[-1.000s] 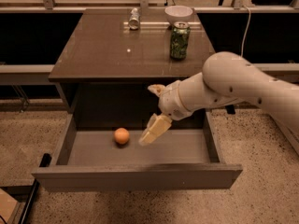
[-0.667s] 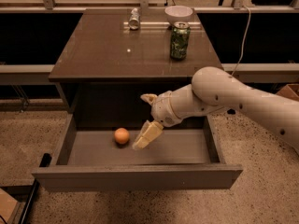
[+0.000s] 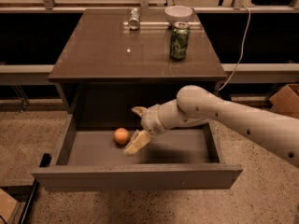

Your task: Pick orange from top drawer and place on counter

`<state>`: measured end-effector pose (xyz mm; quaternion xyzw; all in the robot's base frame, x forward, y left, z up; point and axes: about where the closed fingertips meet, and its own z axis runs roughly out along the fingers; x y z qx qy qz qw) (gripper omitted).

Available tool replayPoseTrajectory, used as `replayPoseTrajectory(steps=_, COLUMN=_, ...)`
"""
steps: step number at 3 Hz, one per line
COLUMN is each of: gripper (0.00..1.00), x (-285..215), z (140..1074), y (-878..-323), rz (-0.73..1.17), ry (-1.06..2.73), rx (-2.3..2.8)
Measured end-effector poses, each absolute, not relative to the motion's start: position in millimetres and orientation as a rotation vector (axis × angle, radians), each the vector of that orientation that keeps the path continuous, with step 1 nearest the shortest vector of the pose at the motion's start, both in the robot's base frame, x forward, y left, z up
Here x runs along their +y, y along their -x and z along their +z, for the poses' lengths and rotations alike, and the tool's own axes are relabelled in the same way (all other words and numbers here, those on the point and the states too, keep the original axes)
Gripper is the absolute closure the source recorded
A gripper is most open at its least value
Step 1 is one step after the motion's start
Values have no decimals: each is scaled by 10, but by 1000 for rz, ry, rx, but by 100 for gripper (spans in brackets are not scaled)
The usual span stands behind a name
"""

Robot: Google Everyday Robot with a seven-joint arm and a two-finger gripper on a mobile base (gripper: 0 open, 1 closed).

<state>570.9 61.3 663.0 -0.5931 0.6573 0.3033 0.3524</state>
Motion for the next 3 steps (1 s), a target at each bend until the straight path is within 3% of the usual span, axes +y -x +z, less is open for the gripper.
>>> replayPoseTrajectory(steps=2, gripper=0, x=969, z=6177, y=-5845, rz=896, ry=1451, rx=1678)
replayPoseTrajectory(steps=3, gripper=27, x=1025, z=6233, y=-5831, rz=899, ry=1449, rx=1639)
